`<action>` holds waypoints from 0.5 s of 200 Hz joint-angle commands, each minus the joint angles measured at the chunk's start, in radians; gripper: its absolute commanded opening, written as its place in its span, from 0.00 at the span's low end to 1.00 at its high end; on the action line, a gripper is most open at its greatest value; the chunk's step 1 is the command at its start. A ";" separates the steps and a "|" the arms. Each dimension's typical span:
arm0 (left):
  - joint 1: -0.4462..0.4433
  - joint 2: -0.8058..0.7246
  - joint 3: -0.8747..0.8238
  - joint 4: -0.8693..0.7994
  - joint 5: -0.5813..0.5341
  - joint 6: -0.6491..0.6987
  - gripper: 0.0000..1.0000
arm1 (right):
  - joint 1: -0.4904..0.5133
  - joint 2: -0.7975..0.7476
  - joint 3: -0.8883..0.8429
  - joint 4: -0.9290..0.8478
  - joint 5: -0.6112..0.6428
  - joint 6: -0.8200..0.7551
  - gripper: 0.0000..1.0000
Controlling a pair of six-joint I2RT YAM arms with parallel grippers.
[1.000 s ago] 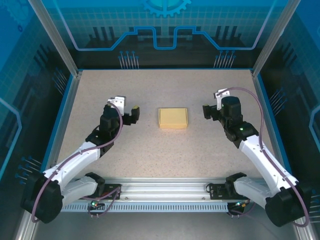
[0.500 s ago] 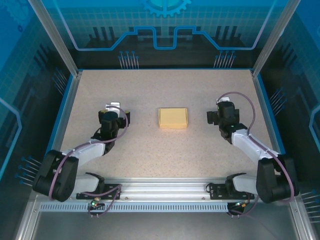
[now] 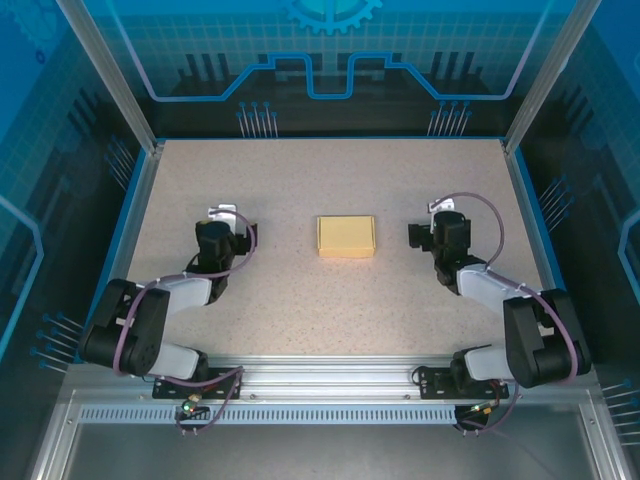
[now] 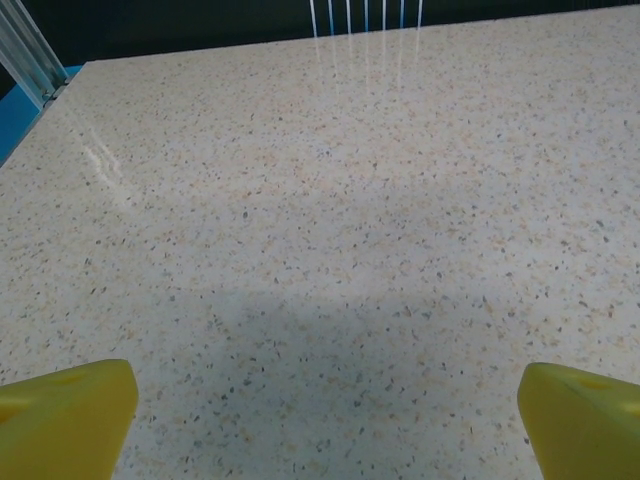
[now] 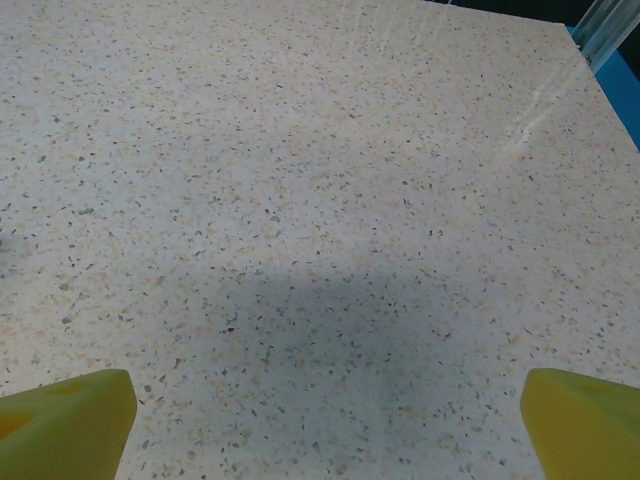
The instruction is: Fold the paper box
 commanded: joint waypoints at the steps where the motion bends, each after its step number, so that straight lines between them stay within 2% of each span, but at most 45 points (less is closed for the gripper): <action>1: 0.044 0.035 -0.036 0.177 0.054 0.004 0.99 | -0.010 0.014 -0.021 0.110 -0.028 -0.017 1.00; 17: 0.080 0.076 -0.064 0.266 0.102 -0.021 0.99 | -0.009 0.011 -0.031 0.137 -0.038 -0.029 1.00; 41: 0.117 0.100 -0.054 0.246 0.184 -0.046 0.99 | -0.009 0.008 -0.053 0.188 -0.046 -0.052 1.00; 48: 0.129 0.127 -0.055 0.285 0.208 -0.048 0.99 | -0.009 0.010 -0.061 0.211 -0.048 -0.062 1.00; 59: 0.137 0.115 -0.047 0.234 0.211 -0.063 0.99 | -0.009 0.015 -0.073 0.250 -0.050 -0.074 1.00; 100: 0.142 0.121 -0.050 0.260 0.218 -0.063 0.99 | -0.018 0.094 -0.112 0.417 -0.111 -0.095 1.00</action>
